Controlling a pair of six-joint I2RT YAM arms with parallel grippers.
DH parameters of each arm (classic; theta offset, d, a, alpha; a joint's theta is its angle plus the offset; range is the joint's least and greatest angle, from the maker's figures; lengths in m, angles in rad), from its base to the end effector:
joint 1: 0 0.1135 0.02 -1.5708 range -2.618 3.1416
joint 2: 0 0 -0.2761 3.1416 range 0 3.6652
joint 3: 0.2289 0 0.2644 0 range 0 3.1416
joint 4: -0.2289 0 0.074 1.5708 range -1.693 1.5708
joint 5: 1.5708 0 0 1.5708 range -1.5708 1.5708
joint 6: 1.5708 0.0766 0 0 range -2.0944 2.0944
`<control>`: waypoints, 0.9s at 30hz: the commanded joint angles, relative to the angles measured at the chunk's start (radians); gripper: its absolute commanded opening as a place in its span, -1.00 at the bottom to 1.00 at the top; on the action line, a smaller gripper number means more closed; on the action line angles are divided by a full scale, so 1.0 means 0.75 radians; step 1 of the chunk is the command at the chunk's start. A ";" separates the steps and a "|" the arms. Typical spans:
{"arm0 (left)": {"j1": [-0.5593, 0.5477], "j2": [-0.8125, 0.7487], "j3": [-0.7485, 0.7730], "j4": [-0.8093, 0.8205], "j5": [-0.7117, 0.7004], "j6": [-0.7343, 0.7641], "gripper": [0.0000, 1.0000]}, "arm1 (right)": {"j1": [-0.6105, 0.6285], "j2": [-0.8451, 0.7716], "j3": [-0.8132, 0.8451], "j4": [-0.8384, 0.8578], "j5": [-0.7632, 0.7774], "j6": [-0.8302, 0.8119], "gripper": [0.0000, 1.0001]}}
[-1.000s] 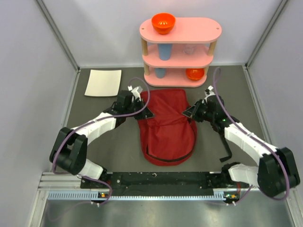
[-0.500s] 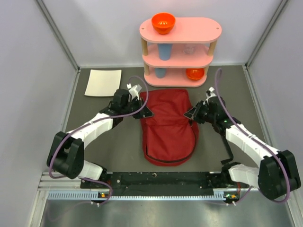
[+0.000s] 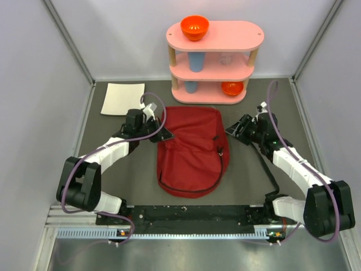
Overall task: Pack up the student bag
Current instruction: Adjust the student bag at the center of the board.
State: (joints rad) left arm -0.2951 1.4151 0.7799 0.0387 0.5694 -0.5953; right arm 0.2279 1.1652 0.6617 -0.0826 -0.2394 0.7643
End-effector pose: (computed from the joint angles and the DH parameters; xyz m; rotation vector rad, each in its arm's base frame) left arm 0.3082 -0.1368 0.2040 0.0085 2.2797 -1.1090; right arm 0.2776 0.0830 0.2134 0.4568 2.2106 0.8134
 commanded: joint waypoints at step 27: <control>0.003 -0.030 -0.056 0.198 0.086 -0.073 -1.00 | 0.146 0.199 -0.068 0.491 -0.198 0.411 -1.00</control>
State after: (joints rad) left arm -0.2928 1.4239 0.7452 0.1215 0.6090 -0.6418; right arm 0.3237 1.3392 0.5926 0.2607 -0.4267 1.0969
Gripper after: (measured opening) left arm 0.040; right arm 0.106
